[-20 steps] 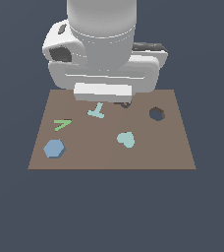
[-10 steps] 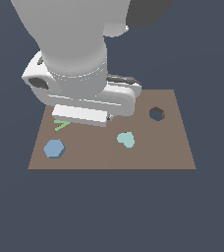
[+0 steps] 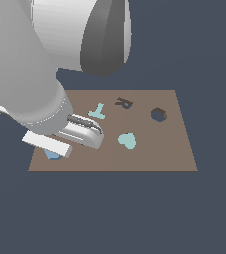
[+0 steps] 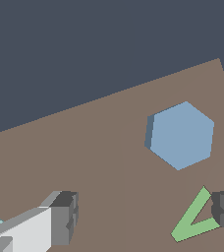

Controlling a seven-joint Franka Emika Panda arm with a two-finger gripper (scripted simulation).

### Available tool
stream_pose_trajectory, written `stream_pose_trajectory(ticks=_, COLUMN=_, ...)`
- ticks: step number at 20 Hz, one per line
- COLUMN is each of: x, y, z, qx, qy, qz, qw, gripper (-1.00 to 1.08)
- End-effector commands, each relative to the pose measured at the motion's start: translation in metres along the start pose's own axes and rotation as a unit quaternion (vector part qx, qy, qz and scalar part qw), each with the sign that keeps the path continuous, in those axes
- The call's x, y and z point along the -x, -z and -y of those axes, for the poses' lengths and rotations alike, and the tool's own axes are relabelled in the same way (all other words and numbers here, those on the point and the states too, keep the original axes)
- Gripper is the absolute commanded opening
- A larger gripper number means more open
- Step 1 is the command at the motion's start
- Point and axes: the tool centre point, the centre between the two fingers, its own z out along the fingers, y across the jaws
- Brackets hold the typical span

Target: Insert a designated object into the corresponding slot on a board.

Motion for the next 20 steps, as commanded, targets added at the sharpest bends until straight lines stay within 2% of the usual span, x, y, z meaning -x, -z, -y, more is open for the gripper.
stream_pose_trajectory(ticks=1, x=-0.012, y=-0.009, z=-0.011, qx=-0.001, qy=-0.018, qz=-0.001, qw=0.9998, gripper=1.0)
stream_pose_trajectory(ticks=10, x=-0.035, y=-0.029, z=-0.037, qx=-0.003, qy=-0.055, qz=-0.001, qw=0.9985, gripper=1.0)
stream_pose_trajectory(ticks=20, x=-0.038, y=-0.031, z=-0.041, qx=-0.003, qy=-0.061, qz=-0.001, qw=0.9982, gripper=1.0)
